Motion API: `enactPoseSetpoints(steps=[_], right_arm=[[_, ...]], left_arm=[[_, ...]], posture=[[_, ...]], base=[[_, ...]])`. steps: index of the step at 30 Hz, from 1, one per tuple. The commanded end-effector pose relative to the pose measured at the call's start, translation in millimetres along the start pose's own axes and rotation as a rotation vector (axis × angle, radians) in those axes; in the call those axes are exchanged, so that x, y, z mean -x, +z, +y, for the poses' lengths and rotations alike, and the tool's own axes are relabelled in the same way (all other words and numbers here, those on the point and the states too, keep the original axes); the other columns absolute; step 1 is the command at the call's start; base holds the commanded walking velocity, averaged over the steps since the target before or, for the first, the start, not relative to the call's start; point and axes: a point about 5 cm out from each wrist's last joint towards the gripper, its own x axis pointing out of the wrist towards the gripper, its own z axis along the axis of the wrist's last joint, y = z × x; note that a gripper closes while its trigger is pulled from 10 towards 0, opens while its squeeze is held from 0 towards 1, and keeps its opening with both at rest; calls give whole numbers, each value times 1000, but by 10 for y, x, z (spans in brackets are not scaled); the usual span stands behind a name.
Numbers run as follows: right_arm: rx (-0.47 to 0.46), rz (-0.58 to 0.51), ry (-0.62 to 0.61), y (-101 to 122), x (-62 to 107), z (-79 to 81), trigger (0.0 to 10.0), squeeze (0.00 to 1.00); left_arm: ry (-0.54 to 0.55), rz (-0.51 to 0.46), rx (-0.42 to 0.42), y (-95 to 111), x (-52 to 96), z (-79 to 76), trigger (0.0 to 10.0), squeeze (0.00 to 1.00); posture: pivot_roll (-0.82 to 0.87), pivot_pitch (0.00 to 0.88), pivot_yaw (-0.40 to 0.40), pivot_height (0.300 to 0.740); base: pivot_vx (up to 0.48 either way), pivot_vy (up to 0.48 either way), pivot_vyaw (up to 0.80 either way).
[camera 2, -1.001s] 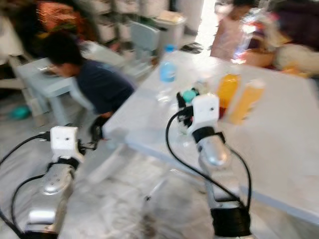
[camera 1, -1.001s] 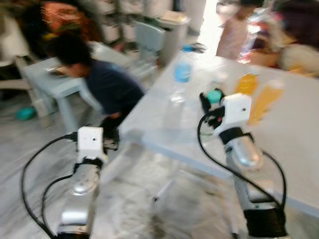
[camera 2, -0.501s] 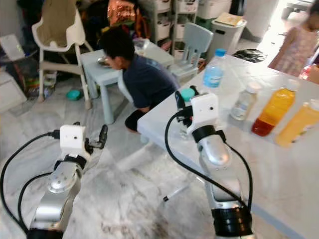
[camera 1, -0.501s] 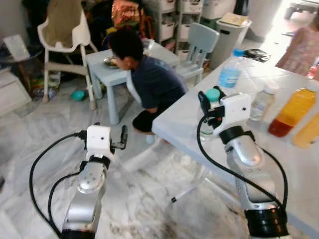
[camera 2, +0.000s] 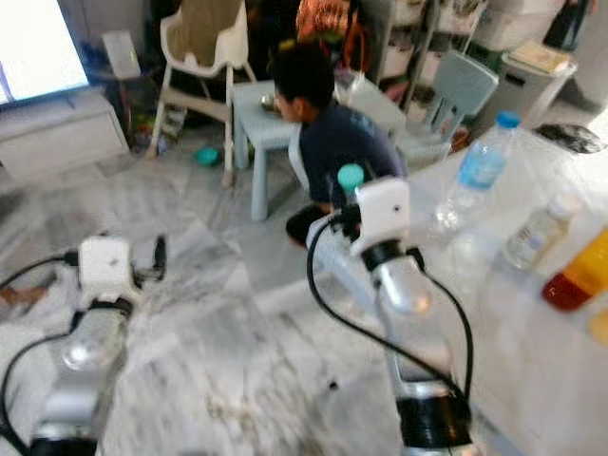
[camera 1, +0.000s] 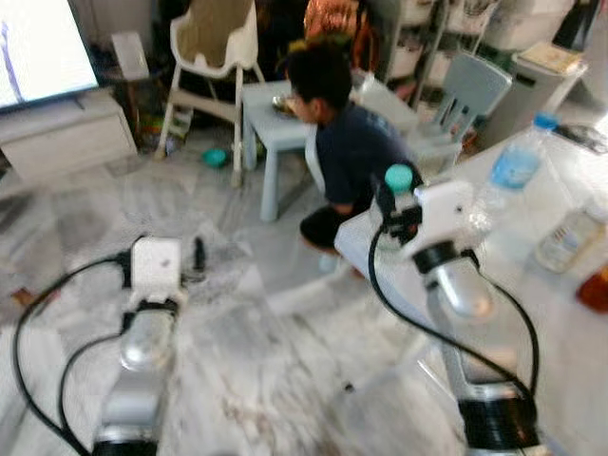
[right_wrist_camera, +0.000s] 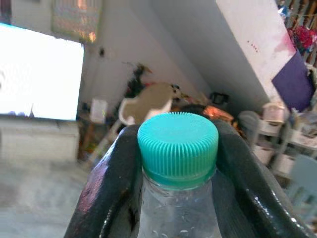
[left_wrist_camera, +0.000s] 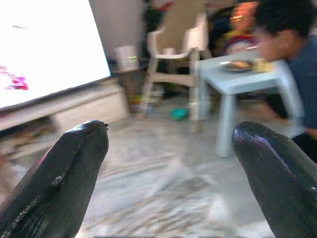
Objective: Restocking fridge
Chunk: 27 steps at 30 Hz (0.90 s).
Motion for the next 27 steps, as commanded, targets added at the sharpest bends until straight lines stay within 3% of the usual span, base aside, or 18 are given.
enactPoseSetpoints(steps=[1, 6, 9, 11, 15, 21, 25, 27], right_arm=[[-119, 136, 34, -289, 128, 90, 10000, 0], [-210, 76, 127, -160, 74, 240, 10000, 0], [-421, 94, 184, -124, 9, 349, 10000, 0], [-492, 103, 219, -126, -2, 362, 10000, 0], [-445, 118, 249, -162, 30, 326, 10000, 0], [-385, 174, 196, -311, 114, 243, 10000, 0], [-275, 239, 123, -455, 244, 149, 10000, 0], [-267, 246, 111, -472, 266, 133, 10000, 0]], left_arm=[[39, -15, -10, 8, 34, 45, 10000, 0], [60, 1, -9, -28, 34, 74, 10000, 0], [58, -10, -3, 10, -3, 39, 10000, 0], [62, -17, -2, 25, -12, 17, 10000, 0], [79, -17, -3, 17, 2, 12, 10000, 0], [104, 7, -2, -47, 49, 41, 10000, 0], [104, 40, -16, -161, 152, 104, 10000, 0], [102, 48, -15, -184, 176, 119, 10000, 0]], posture=[[22, 0, -17, 740], [33, 0, -25, 740], [32, 0, -25, 740], [34, 0, -25, 740], [32, 0, -26, 740], [32, 0, -26, 740], [36, 0, -26, 740], [37, 0, -27, 740]], base=[[0, 0, 769], [0, 0, 769], [0, 0, 769], [0, 0, 769], [0, 0, 769], [0, 0, 769], [0, 0, 769], [0, 0, 769]])
